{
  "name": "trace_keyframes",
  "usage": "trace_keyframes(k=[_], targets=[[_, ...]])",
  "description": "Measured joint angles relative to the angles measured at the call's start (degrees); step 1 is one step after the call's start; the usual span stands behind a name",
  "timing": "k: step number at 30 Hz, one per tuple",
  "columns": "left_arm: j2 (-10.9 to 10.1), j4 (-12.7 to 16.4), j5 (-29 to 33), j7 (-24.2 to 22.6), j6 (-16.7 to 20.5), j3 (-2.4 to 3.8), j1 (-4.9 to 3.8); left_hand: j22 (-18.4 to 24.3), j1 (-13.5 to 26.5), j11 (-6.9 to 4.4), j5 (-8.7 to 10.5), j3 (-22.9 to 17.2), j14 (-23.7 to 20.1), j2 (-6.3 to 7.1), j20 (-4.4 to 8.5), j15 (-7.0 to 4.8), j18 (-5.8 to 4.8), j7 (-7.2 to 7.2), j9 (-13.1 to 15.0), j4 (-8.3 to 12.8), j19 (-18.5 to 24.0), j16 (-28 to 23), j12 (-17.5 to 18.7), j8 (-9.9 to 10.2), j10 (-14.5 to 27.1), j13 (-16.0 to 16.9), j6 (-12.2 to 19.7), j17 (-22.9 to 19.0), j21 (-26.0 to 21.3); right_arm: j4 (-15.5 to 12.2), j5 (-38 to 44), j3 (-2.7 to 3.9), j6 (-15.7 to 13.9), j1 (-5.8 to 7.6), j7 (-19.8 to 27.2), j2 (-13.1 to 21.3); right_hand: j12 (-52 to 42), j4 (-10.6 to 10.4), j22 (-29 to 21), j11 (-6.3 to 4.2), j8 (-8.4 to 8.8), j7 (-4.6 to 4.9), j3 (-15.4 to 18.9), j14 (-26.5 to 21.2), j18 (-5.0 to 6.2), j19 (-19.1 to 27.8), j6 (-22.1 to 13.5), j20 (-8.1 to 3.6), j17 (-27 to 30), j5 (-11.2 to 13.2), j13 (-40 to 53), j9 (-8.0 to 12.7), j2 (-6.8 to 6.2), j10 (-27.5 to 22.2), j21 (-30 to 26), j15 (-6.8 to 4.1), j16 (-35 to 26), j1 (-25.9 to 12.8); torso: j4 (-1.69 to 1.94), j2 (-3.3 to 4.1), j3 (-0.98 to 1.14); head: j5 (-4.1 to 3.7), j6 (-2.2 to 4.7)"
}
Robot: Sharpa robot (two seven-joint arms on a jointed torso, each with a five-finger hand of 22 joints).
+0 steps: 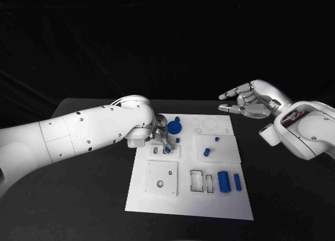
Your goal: Assemble the parts on the task board
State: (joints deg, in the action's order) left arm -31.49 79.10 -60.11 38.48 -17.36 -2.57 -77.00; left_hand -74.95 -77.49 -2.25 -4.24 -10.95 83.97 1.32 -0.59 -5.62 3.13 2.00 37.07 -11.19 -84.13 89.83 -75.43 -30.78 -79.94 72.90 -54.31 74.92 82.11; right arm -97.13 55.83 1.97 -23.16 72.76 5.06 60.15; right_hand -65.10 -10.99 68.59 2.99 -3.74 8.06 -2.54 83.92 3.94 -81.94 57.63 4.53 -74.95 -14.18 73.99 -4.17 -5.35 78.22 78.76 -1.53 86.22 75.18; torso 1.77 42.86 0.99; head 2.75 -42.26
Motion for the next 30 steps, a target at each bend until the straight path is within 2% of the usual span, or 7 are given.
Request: trace_keyframes(k=[3,7,9,11,15,24,30], targets=[[0.00,0.03,0.08,-0.02,-0.07,0.00,0.00,0.00,-0.85,-0.01,-1.73,-2.06,0.00,0.85,0.00,0.00,0.00,-0.17,-0.15,-0.31,0.00,0.00,0.10,0.58,-0.01,-0.12,0.17,0.00,0.00,0.02,0.00,-0.01,0.05,0.00,0.00,-0.04,0.00,0.00,0.00,0.00,0.00,0.00,0.00,0.00,0.00,0.00,0.00,0.00,0.00,0.00,0.00,-0.01,0.00,0.00,0.00,0.00,0.00,0.00,0.01,0.00,0.00,-0.02,-0.03],[-0.10,0.13,0.32,-0.02,-0.11,-0.05,0.05,0.01,-1.66,-0.01,-3.03,-6.19,0.00,1.73,0.00,0.00,0.00,-0.15,0.17,-4.31,0.00,0.00,0.64,1.23,-0.01,-0.50,0.19,0.00,-0.01,0.05,0.00,-0.01,0.10,0.00,0.00,-0.13,0.00,0.00,0.00,0.00,0.00,0.00,0.00,0.00,0.00,0.00,0.00,0.00,0.01,0.00,0.00,-0.01,0.00,0.00,0.00,0.00,0.00,0.00,0.01,0.00,0.00,-0.02,-0.07],[-0.23,0.31,0.51,-0.03,-0.05,-0.10,0.10,0.00,-0.57,-0.12,-3.23,-8.58,0.00,3.15,0.00,0.00,0.00,-0.12,1.02,-5.47,0.00,0.00,0.91,1.32,-0.12,-1.04,0.17,0.00,0.00,0.09,0.00,-0.01,0.11,0.00,0.00,-0.19,0.00,0.00,0.00,0.00,0.00,0.00,0.00,0.00,0.00,0.00,0.00,0.00,0.01,0.00,0.00,-0.01,0.00,0.00,0.00,0.00,0.00,0.00,0.01,0.00,0.01,-0.03,-0.09],[-0.40,0.57,0.72,-0.03,0.12,-0.14,0.15,0.01,0.83,-0.07,-3.26,-11.88,0.00,4.68,0.00,0.00,0.00,-0.03,1.76,-4.59,0.00,0.00,0.92,0.93,-0.37,-0.56,0.09,-0.01,0.22,0.13,0.00,-0.01,0.13,-0.01,0.00,-0.23,0.00,0.00,0.00,0.00,0.00,0.00,0.00,0.00,0.00,0.00,0.00,0.00,0.01,0.00,0.00,-0.01,0.00,0.00,0.00,0.00,0.00,0.00,0.01,0.00,0.02,-0.03,-0.09],[-0.99,1.49,1.36,-0.10,1.23,-0.14,0.20,0.01,2.60,-0.03,-3.27,-15.57,0.00,6.40,0.00,0.00,0.00,0.04,2.62,-3.02,0.00,0.00,0.92,0.38,-0.45,-0.12,0.15,-0.01,0.22,0.25,0.01,-0.02,0.16,-0.02,0.00,-0.32,0.00,0.00,0.00,0.00,0.00,0.00,0.00,0.00,0.00,0.00,0.00,0.00,0.01,0.00,0.00,0.00,0.00,0.00,0.00,0.00,0.00,0.00,0.03,-0.01,0.04,-0.08,-0.12],[-3.08,4.24,2.58,-0.33,6.45,-0.09,0.53,0.01,4.33,0.17,-3.28,-17.65,0.00,7.38,0.00,0.00,0.00,0.06,3.72,-2.50,0.00,0.00,0.54,-0.17,-0.66,0.24,0.16,-0.01,0.43,0.49,0.03,-0.03,0.21,-0.04,0.04,-0.41,0.00,0.00,-0.07,0.00,0.00,0.00,0.00,0.00,0.00,0.00,0.00,0.00,0.02,-0.04,-0.06,0.00,0.00,0.00,0.00,0.00,0.00,0.00,0.07,0.00,0.07,-0.26,-0.14],[-5.34,6.96,2.81,-0.61,11.78,-0.06,1.34,0.02,5.03,0.09,-3.24,-18.95,0.00,7.60,0.00,0.00,0.01,0.17,3.97,-1.60,0.00,0.00,0.04,-0.44,-1.15,0.71,0.26,-0.02,0.81,0.54,0.03,-0.05,0.23,-0.05,0.07,-0.35,0.00,-0.17,-0.13,0.00,0.00,0.00,0.17,0.00,0.00,0.00,0.00,0.00,0.02,-0.24,-0.12,0.01,0.00,0.00,0.00,0.00,0.00,0.00,0.14,0.00,0.10,-0.36,-0.19]])
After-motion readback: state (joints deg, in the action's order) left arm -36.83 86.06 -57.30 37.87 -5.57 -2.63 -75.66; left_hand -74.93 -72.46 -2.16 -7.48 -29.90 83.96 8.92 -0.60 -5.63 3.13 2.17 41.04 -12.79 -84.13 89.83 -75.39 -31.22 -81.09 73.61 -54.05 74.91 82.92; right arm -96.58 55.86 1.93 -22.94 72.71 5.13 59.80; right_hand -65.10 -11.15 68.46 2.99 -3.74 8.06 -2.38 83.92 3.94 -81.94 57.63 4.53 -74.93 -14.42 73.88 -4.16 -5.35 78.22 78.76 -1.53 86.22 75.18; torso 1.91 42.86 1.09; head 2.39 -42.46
